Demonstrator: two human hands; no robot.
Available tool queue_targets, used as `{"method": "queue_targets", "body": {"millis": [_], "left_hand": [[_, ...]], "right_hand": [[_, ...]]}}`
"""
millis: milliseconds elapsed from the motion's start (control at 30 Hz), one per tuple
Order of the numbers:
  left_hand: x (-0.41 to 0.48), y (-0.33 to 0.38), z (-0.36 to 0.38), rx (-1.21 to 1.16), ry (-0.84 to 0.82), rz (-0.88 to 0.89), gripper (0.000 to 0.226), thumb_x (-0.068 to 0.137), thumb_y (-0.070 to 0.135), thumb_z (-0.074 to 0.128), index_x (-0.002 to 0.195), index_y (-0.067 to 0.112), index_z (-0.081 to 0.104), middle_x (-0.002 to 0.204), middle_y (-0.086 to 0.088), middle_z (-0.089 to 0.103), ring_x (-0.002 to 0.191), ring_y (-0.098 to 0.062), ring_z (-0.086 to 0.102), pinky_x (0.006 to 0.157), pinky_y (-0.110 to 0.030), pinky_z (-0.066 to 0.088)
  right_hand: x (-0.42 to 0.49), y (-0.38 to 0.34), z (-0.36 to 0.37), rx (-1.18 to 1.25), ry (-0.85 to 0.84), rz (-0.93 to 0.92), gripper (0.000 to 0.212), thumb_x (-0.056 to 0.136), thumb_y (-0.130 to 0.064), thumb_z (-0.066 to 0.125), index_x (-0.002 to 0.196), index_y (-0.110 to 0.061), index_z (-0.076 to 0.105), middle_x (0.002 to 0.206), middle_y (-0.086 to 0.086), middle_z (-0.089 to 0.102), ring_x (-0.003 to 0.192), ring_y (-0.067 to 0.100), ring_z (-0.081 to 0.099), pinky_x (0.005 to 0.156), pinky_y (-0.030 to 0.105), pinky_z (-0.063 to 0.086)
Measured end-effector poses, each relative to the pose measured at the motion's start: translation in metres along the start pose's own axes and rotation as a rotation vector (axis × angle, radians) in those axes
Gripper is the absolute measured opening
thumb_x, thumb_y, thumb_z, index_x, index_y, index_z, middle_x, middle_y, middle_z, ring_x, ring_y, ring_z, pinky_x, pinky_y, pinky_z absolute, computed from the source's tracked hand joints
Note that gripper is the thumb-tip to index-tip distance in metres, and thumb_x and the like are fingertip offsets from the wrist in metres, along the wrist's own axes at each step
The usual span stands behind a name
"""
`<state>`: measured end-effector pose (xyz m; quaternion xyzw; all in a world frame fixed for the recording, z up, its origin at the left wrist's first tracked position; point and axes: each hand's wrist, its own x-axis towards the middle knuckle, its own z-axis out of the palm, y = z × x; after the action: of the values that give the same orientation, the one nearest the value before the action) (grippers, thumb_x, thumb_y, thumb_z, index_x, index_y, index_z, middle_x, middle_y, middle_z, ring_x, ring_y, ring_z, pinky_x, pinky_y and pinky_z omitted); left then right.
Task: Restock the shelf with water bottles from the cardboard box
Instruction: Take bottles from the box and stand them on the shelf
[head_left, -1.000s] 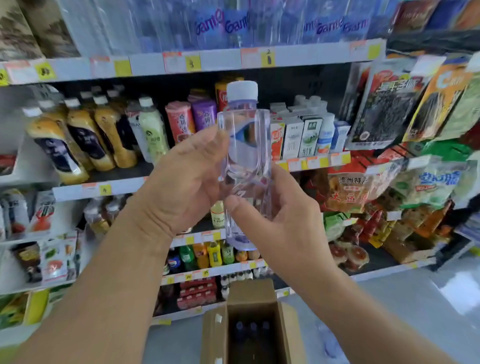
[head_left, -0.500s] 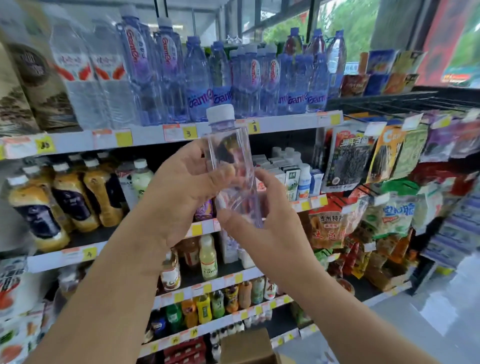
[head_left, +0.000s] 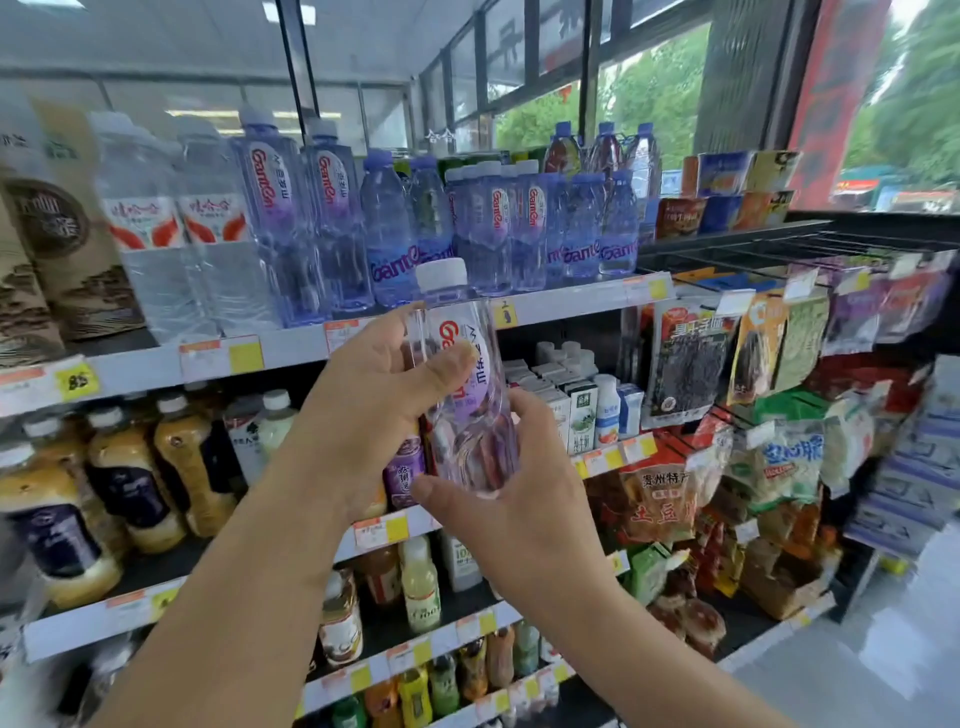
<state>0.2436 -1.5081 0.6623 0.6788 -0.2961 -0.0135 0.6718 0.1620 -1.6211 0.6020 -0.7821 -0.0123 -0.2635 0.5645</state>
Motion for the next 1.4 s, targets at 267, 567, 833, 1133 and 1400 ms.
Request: {"method": "queue_targets", "body": {"millis": [267,567,833,1133,1400], "left_hand": [[0.034,-0.006,0.01,-0.012,-0.004,-0.023,0.06,0.077,0.037,0.077,0.132,0.025,0.056,0.116,-0.005,0.072,0.113,-0.026,0.065,0.105,-0.055,0.043],[0.112,-0.021,0.042,0.143,0.196,-0.052,0.057,0.068,0.035,0.087,0.119,0.036,0.062,0.113,0.0,0.072,0.103,-0.022,0.069,0.092,-0.05,0.054],[0.212,-0.004,0.085,0.351,0.322,-0.024,0.056,0.058,0.039,0.08,0.112,0.037,0.064,0.098,0.003,0.075,0.091,-0.021,0.072,0.087,-0.052,0.056],[0.259,-0.022,0.093,0.386,0.371,-0.045,0.075,0.07,0.043,0.08,0.138,0.04,0.049,0.118,0.006,0.068,0.113,-0.015,0.062,0.099,-0.047,0.05],[0.255,-0.049,0.083,0.483,0.381,-0.108,0.051,0.09,0.029,0.068,0.138,0.03,0.052,0.127,0.007,0.062,0.111,-0.013,0.061,0.094,-0.039,0.053]], "right_hand": [[0.043,0.015,-0.018,-0.092,0.039,0.023,0.042,0.073,-0.056,0.074,0.104,-0.053,0.046,0.093,-0.021,0.061,0.084,-0.004,0.058,0.073,0.023,0.05],[0.15,0.034,-0.053,-0.073,-0.001,-0.087,0.039,0.07,-0.054,0.075,0.102,-0.045,0.055,0.092,-0.02,0.067,0.083,-0.002,0.062,0.075,0.031,0.055],[0.254,0.058,-0.099,-0.103,-0.034,-0.225,0.038,0.078,-0.055,0.067,0.107,-0.034,0.054,0.092,-0.014,0.064,0.085,0.007,0.059,0.071,0.031,0.049],[0.329,0.077,-0.123,-0.213,-0.07,-0.195,0.035,0.079,-0.043,0.075,0.101,-0.023,0.057,0.074,-0.015,0.057,0.066,0.0,0.053,0.053,0.015,0.035],[0.345,0.088,-0.114,-0.297,-0.035,-0.182,0.036,0.08,-0.046,0.074,0.098,-0.02,0.057,0.071,-0.009,0.054,0.064,0.008,0.05,0.052,0.024,0.034]]}}
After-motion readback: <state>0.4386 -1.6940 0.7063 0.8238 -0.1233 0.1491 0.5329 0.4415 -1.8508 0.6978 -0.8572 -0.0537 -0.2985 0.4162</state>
